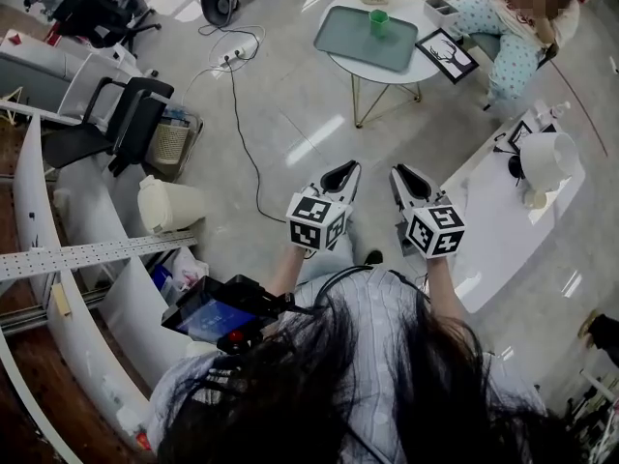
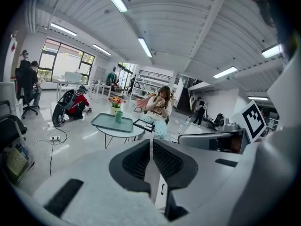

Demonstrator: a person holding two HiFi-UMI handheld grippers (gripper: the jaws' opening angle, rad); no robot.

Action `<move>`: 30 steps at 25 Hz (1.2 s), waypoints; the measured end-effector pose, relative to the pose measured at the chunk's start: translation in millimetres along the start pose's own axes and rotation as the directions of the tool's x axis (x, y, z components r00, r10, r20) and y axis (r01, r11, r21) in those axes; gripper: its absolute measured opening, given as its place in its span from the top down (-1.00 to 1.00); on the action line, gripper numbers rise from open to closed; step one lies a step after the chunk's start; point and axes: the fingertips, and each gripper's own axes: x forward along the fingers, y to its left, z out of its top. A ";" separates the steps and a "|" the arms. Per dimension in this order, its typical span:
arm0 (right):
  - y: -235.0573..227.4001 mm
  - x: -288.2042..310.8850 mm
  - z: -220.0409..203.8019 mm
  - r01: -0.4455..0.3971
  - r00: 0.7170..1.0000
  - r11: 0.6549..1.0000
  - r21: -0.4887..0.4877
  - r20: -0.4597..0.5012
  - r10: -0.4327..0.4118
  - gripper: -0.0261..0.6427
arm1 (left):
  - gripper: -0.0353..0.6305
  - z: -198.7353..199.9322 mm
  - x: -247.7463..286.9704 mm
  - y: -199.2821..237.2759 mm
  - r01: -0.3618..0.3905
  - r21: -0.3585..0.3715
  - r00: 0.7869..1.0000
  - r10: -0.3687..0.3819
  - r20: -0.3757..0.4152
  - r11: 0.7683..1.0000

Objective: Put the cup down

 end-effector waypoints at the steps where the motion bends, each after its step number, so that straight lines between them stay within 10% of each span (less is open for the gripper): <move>1: 1.1 -6.5 -2.5 -0.006 1.000 1.000 -0.004 0.000 0.006 0.72 | 0.79 -2.5 -3.3 -6.0 -0.004 -0.002 1.000 0.004 0.003 1.000; 30: 61.2 -109.8 -67.5 -0.117 0.993 0.989 -0.086 -0.005 0.117 0.72 | 0.79 -71.9 -93.9 -93.0 -0.095 0.005 0.995 0.095 0.032 0.995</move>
